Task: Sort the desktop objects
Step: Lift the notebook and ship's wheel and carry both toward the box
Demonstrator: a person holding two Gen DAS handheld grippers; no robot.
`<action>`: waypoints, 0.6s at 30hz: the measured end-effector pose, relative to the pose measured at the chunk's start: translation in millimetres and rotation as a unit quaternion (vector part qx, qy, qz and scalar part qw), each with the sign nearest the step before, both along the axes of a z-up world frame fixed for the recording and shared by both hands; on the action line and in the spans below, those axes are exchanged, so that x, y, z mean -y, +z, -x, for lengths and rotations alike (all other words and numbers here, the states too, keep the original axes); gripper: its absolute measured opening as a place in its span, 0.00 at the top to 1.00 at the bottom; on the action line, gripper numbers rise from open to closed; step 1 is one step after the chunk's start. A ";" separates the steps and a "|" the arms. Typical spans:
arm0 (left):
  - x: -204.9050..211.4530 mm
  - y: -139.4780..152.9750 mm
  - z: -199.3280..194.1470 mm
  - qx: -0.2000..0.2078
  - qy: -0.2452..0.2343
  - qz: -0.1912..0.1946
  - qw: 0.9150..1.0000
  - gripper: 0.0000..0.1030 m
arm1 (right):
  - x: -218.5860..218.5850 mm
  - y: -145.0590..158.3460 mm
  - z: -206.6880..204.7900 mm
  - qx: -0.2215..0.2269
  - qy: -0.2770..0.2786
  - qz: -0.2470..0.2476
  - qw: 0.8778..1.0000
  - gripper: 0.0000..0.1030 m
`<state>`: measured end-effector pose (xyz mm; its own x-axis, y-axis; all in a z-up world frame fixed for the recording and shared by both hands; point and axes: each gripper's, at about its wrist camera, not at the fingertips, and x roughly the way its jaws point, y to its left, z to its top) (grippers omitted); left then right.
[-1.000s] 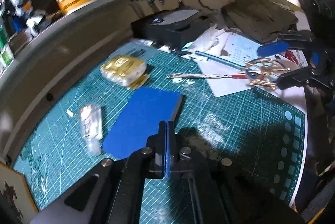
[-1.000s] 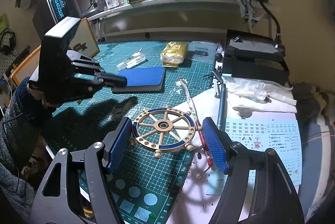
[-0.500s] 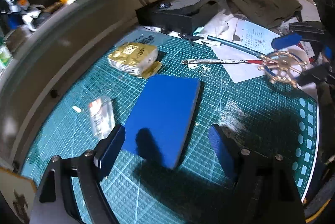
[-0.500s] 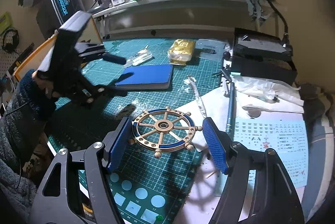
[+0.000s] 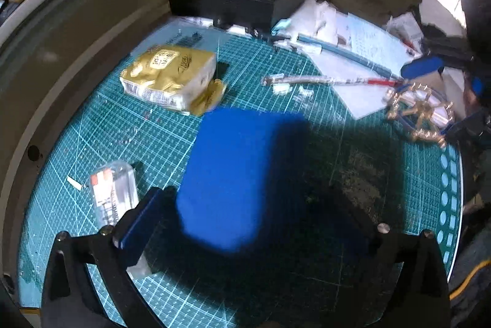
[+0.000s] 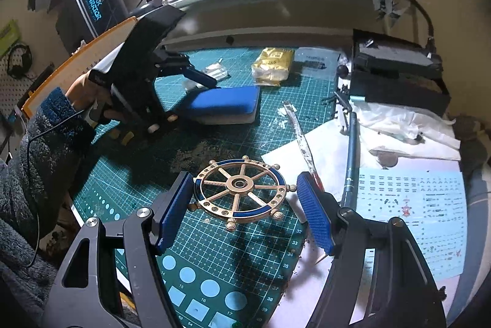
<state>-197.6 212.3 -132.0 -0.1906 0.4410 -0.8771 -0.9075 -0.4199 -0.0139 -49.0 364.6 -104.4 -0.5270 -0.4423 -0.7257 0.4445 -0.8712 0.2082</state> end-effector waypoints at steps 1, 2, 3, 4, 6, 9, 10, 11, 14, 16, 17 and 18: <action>-0.9 -1.0 -0.9 0.000 -0.001 -0.001 1.000 0.00 | 0.1 -0.9 0.4 0.001 0.000 0.000 1.000 0.35; -1.3 -1.8 -1.2 0.000 -0.002 -0.002 1.000 0.00 | 0.1 -1.8 0.7 0.003 0.001 0.001 1.000 0.35; -1.4 -3.0 -1.0 0.000 -0.002 -0.004 1.000 0.00 | 0.2 -2.6 1.1 0.004 0.001 0.001 1.000 0.35; -1.4 -4.1 -0.8 0.000 0.000 -0.005 1.000 0.02 | 0.3 -3.5 1.5 0.005 0.001 0.002 1.000 0.35; 0.6 -0.6 -0.1 -0.005 0.015 -0.017 1.000 0.23 | 0.2 -2.2 0.6 0.004 0.001 0.003 1.000 0.35; 4.9 5.0 -1.5 0.003 0.031 -0.028 0.999 0.24 | 0.5 1.0 -0.8 0.001 0.000 0.001 1.000 0.35; 5.3 5.2 -3.8 -0.002 0.033 -0.025 0.999 0.24 | 0.5 2.6 -1.7 0.000 0.000 0.001 1.000 0.35; 5.3 6.3 -5.2 -0.008 0.038 -0.026 0.999 0.24 | 0.6 5.1 -3.3 -0.003 0.001 0.002 1.000 0.35; 10.1 20.3 -13.6 -0.031 0.057 -0.047 0.997 0.26 | 1.2 12.3 -7.3 -0.012 0.001 0.001 1.000 0.35; 17.5 37.0 -20.5 -0.053 0.075 -0.068 0.993 0.26 | 1.3 16.7 -9.5 -0.017 -0.001 -0.001 1.000 0.35; 22.3 46.6 -24.4 -0.066 0.086 -0.080 0.991 0.26 | 1.7 20.1 -11.8 -0.021 -0.002 0.000 1.000 0.35; 27.2 56.2 -28.7 -0.079 0.097 -0.092 0.988 0.26 | 2.2 23.0 -13.5 -0.024 -0.002 0.000 1.000 0.35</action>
